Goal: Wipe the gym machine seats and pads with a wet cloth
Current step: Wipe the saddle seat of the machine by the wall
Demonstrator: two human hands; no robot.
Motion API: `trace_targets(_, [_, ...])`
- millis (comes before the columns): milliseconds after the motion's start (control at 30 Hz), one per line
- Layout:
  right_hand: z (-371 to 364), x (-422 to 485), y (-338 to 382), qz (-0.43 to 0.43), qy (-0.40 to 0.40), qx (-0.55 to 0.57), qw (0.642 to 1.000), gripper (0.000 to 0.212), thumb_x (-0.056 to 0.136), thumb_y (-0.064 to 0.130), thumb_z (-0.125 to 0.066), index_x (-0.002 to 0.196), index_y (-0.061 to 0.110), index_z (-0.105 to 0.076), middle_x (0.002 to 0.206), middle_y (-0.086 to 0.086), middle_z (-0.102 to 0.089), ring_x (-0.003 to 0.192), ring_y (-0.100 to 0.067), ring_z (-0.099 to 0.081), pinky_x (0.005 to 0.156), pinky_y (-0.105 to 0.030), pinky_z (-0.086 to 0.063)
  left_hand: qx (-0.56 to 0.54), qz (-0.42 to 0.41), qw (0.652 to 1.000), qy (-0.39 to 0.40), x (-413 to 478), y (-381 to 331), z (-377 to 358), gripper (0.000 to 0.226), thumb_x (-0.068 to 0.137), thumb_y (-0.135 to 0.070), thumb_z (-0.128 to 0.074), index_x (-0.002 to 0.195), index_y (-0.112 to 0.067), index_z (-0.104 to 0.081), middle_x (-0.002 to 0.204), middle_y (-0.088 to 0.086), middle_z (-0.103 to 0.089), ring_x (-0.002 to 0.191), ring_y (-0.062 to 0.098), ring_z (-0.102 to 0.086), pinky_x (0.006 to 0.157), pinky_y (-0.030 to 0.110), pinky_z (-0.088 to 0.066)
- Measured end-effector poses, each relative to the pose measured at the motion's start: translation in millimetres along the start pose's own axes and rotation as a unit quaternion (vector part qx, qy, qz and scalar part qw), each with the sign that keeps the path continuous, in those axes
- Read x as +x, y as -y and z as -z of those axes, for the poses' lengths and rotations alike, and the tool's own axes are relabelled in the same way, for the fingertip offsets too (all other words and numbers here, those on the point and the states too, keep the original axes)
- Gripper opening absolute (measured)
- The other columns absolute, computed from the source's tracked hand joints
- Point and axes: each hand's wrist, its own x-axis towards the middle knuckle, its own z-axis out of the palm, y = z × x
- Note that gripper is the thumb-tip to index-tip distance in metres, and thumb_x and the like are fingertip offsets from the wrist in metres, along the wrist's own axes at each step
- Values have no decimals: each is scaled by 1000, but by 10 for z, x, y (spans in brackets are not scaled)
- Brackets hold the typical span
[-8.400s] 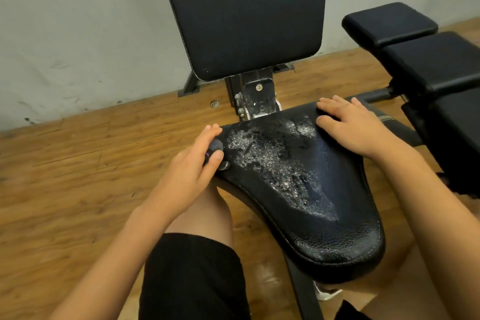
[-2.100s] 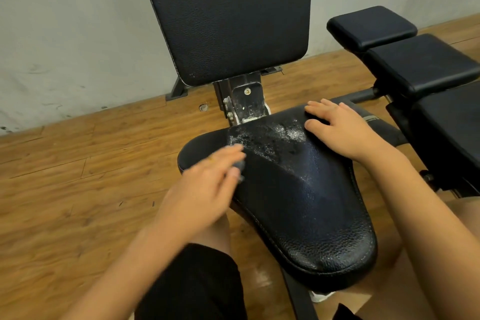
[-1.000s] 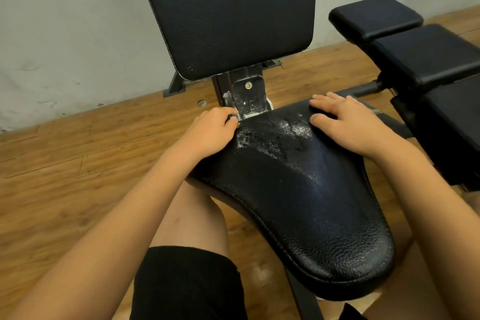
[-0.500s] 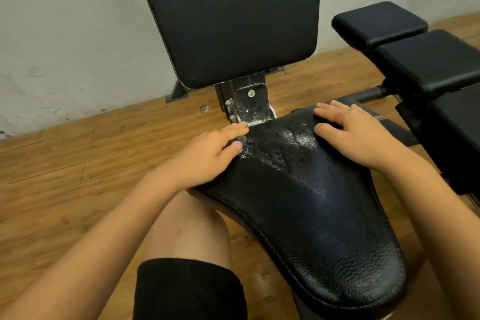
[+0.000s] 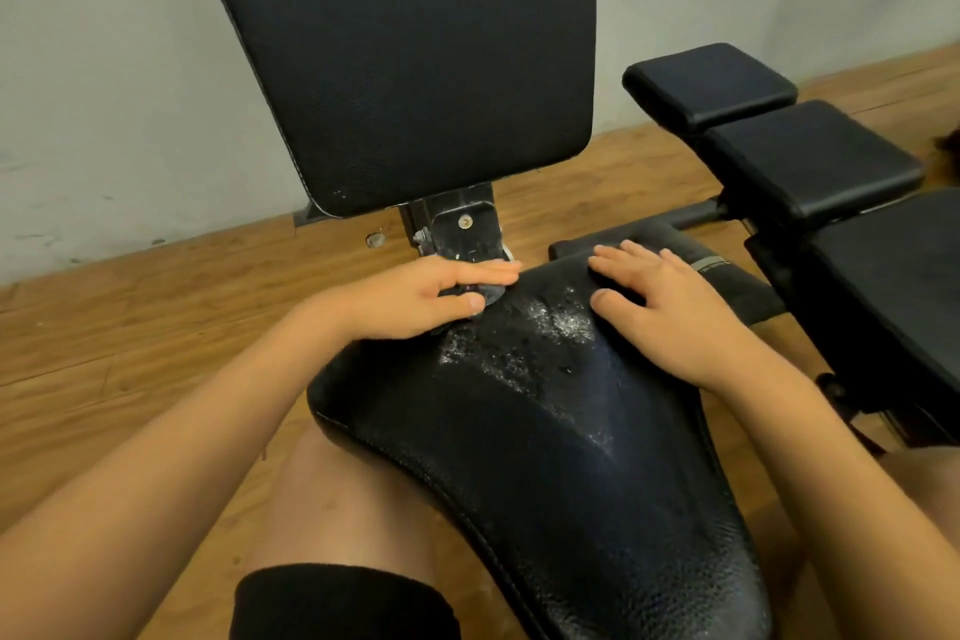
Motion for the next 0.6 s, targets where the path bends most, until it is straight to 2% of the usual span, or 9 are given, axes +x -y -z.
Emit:
trace_targets(133, [6, 21, 13, -5, 5, -7, 1000, 49, 100, 35, -46, 148, 25, -43, 158, 9, -32, 149, -12, -17, 122, -37, -6, 24, -29, 999, 5, 559, -195, -9, 46, 105, -21, -46, 151, -26, -41, 157, -16, -33, 144, -1, -29, 123, 35, -22])
trace_targets(300, [-10, 15, -1, 0, 7, -7, 1000, 49, 100, 34, -46, 148, 23, -43, 158, 9, -31, 149, -12, -17, 121, -36, -5, 21, -39, 999, 11, 237, -30, 8, 46, 106, -21, -45, 151, -29, -39, 158, -21, -29, 144, -6, -26, 122, 27, -19])
trace_targets(433, [-26, 6, -17, 6, 2, 3, 1000, 49, 100, 34, -47, 147, 23, -44, 158, 9, -32, 149, -12, -17, 121, -36, -5, 6, -19, 999, 25, -93, 138, 51, 47, 105, -19, -46, 150, -31, -40, 157, -25, -28, 143, -11, -22, 121, 25, -18])
trace_targets(600, [-7, 16, -17, 6, 2, -3, 1000, 50, 99, 34, -47, 147, 23, -43, 158, 8, -32, 149, -12, -17, 121, -37, -6, 49, -54, 997, 4, 439, -207, -31, 48, 105, -15, -47, 151, -20, -39, 159, -12, -29, 145, -4, -22, 121, 20, -15])
